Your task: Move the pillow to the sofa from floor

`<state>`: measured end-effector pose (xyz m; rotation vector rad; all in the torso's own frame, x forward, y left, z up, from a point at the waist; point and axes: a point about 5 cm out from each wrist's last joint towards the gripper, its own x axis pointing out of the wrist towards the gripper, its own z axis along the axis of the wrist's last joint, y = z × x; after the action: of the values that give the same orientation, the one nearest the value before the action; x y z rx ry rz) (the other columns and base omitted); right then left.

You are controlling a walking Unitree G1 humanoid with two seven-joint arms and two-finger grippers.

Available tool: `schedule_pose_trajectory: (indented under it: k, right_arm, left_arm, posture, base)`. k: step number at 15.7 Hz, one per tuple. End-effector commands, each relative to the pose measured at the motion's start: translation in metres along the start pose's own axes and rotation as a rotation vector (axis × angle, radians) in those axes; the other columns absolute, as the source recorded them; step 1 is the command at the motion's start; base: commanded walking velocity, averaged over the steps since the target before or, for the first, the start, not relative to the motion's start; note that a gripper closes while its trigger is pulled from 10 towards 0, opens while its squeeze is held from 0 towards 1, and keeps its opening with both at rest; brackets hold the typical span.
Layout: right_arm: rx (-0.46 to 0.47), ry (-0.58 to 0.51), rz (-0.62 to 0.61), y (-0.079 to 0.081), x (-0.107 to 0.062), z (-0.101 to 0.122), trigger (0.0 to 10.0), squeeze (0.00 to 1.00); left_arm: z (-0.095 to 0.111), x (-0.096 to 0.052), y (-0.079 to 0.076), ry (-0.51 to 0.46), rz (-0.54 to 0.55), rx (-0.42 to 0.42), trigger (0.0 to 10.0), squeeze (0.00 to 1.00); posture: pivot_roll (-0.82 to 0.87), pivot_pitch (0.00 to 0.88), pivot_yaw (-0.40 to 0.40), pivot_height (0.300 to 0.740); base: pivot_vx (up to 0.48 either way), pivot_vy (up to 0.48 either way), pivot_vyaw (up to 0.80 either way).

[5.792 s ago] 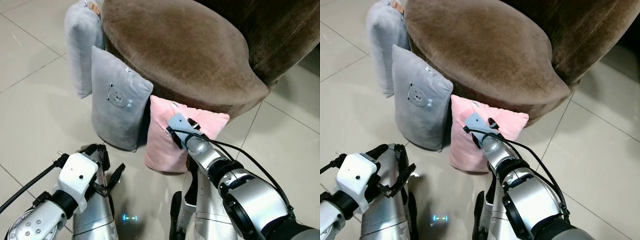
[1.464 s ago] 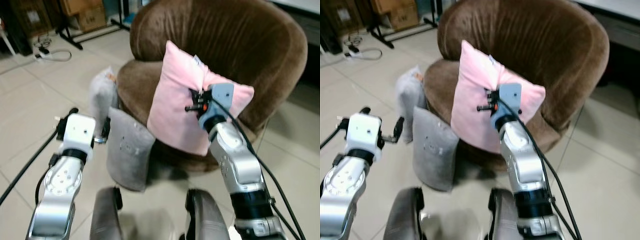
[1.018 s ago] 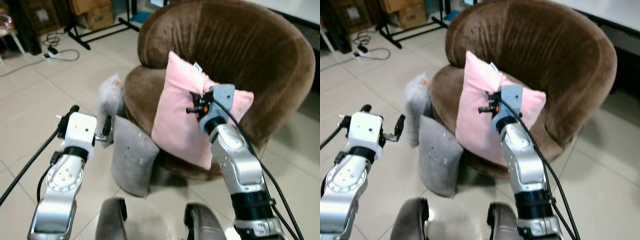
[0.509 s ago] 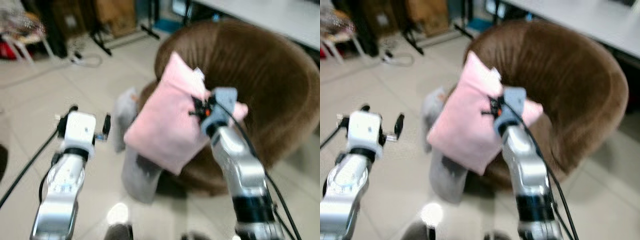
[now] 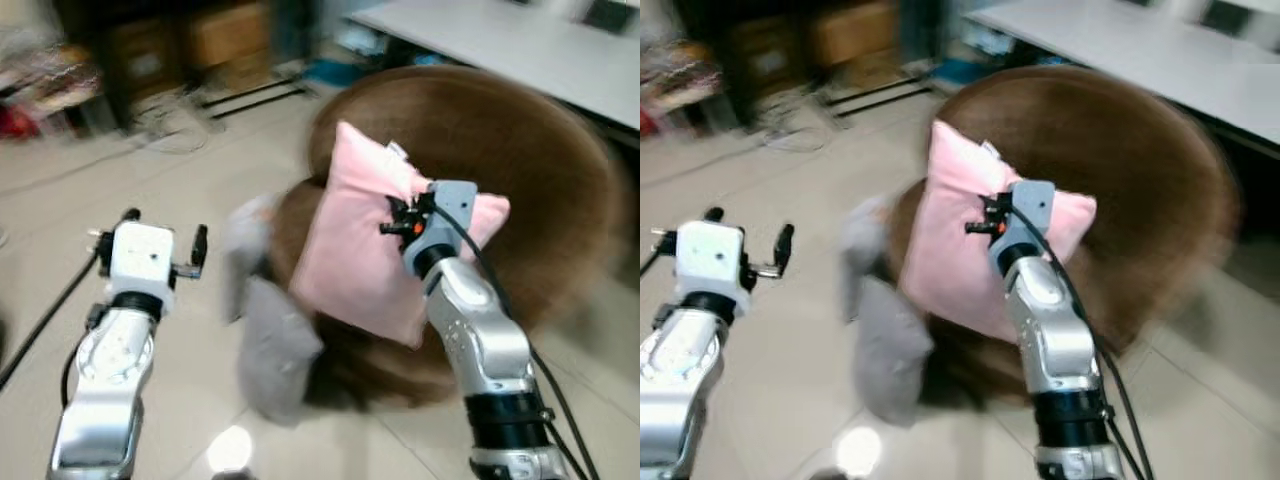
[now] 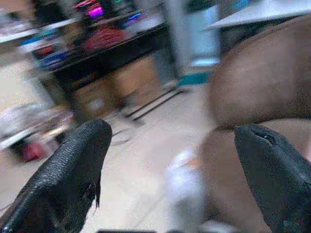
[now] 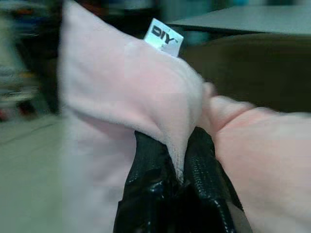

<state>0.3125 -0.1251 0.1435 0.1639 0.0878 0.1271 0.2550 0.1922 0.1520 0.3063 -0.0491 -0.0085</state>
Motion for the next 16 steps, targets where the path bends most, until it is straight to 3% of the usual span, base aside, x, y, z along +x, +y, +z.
schedule_pose_trajectory:
  k: [1,3,16]
  right_arm:
    - [0.01,-0.045,0.008,0.003,0.001,0.011,10.0,0.0]
    - [0.004,-0.043,0.006,0.002,0.001,0.01,10.0,0.0]
    - [-0.055,-0.072,0.151,0.02,0.003,0.014,10.0,0.0]
  left_arm:
    - [0.002,-0.002,0.003,-0.013,-0.002,0.006,10.0,0.39]
    - [0.002,-0.002,0.003,-0.012,-0.005,0.007,10.0,0.39]
    - [0.001,-0.005,0.004,-0.006,-0.003,0.01,10.0,0.38]
  posture:
    - [-0.02,0.0,-0.048,0.74]
    - [-0.01,0.0,-0.048,0.74]
    - [0.0,0.0,-0.066,0.74]
  base:
    - [0.386,0.0,-0.8]
    - [0.384,0.0,-0.8]
    - [0.358,0.0,0.0]
